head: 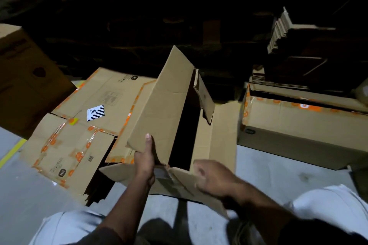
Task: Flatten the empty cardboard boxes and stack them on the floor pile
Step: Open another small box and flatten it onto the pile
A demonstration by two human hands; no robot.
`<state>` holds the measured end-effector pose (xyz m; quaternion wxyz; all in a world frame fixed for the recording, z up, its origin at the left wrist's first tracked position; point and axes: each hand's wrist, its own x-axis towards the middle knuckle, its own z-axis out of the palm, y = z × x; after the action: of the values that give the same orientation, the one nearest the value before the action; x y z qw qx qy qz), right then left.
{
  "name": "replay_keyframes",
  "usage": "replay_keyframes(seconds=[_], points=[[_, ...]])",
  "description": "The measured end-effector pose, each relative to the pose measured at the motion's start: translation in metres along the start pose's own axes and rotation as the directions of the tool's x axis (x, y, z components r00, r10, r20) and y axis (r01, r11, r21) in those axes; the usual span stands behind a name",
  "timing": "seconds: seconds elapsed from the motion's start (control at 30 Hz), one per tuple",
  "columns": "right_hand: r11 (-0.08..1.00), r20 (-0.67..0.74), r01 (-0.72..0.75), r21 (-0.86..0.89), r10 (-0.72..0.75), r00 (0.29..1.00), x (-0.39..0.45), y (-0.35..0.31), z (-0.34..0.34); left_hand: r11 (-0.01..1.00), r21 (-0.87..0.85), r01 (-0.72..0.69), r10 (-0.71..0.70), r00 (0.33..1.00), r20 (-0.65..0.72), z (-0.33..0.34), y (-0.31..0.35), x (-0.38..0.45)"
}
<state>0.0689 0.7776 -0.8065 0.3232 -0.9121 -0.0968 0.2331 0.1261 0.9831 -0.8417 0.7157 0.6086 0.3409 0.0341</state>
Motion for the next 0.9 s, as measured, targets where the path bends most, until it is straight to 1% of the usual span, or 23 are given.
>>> replay_keyframes(seconds=[0.03,0.1,0.13,0.17,0.2,0.23,0.27,0.3,0.33,0.37,0.4,0.47,0.5,0.6,0.63,0.7,0.73,0.8,0.83,0.9], points=[[0.997,0.028,0.03,-0.07,-0.029,0.999,-0.008,-0.003,0.009,0.999,0.016,0.03,-0.031,0.998,0.057,0.006,0.001,-0.002],[0.99,0.008,0.065,-0.125,-0.064,0.998,-0.016,-0.002,0.022,0.995,0.079,0.058,-0.067,0.99,0.122,0.017,-0.001,-0.008],[0.99,-0.022,0.063,-0.123,-0.066,0.998,-0.016,0.001,0.024,0.988,0.151,0.032,-0.052,0.989,0.135,0.019,-0.003,-0.011],[0.992,-0.062,0.063,-0.112,-0.07,0.996,-0.013,0.004,0.024,0.975,0.222,-0.025,-0.012,0.986,0.164,0.02,-0.006,-0.015],[0.994,-0.097,0.057,-0.095,-0.066,0.993,-0.01,0.006,0.022,0.944,0.307,-0.12,0.05,0.973,0.227,0.02,-0.009,-0.018],[0.996,-0.137,0.055,-0.076,-0.065,0.988,-0.007,0.006,0.021,0.893,0.379,-0.244,0.111,0.934,0.339,0.018,-0.011,-0.022],[0.997,-0.176,0.057,-0.061,-0.067,0.982,-0.004,0.006,0.019,0.816,0.433,-0.383,0.161,0.87,0.467,0.016,-0.013,-0.025],[0.997,-0.211,0.066,-0.047,-0.075,0.975,0.0,0.006,0.018,0.719,0.462,-0.519,0.183,0.782,0.595,0.012,-0.017,-0.025],[0.997,-0.233,0.066,-0.032,-0.071,0.97,0.003,0.005,0.018,0.618,0.481,-0.622,0.182,0.708,0.682,0.01,-0.019,-0.024],[0.998,-0.254,0.061,-0.012,-0.062,0.965,0.007,0.003,0.018,0.544,0.486,-0.684,0.18,0.661,0.728,0.008,-0.02,-0.022],[0.999,-0.272,0.046,0.013,-0.041,0.961,0.009,0.002,0.017,0.501,0.509,-0.7,0.16,0.653,0.74,0.007,-0.02,-0.02],[0.999,-0.311,0.034,0.042,-0.02,0.95,0.014,-0.001,0.018,0.451,0.552,-0.701,0.141,0.667,0.732,0.004,-0.018,-0.013],[0.998,-0.327,0.047,0.04,-0.031,0.945,0.015,-0.003,0.018,0.422,0.565,-0.709,0.158,0.671,0.724,0.003,-0.018,-0.01],[0.99,-0.385,0.081,0.114,-0.031,0.922,0.015,-0.011,0.013,0.383,0.646,-0.66,0.217,0.744,0.632,0.006,-0.014,-0.007],[0.984,-0.411,0.093,0.152,-0.022,0.911,0.016,-0.014,0.011,0.409,0.666,-0.624,0.233,0.777,0.585,0.008,-0.013,-0.006],[0.973,-0.433,0.131,0.189,-0.037,0.901,0.016,-0.022,0.012,0.521,0.67,-0.528,0.234,0.844,0.484,0.018,-0.008,-0.007],[0.971,-0.43,0.144,0.19,-0.05,0.902,0.016,-0.026,0.015,0.58,0.657,-0.481,0.21,0.868,0.45,0.023,-0.005,-0.006],[0.964,-0.421,0.157,0.214,-0.054,0.905,0.018,-0.031,0.024,0.721,0.575,-0.386,0.194,0.91,0.367,0.029,0.0,-0.003],[0.952,-0.398,0.164,0.258,-0.05,0.916,0.019,-0.031,0.026,0.774,0.531,-0.345,0.215,0.932,0.293,0.031,0.001,-0.005],[0.885,-0.296,0.16,0.436,-0.027,0.955,0.023,-0.029,0.026,0.824,0.487,-0.29,0.263,0.957,0.123,0.027,-0.001,-0.007]])
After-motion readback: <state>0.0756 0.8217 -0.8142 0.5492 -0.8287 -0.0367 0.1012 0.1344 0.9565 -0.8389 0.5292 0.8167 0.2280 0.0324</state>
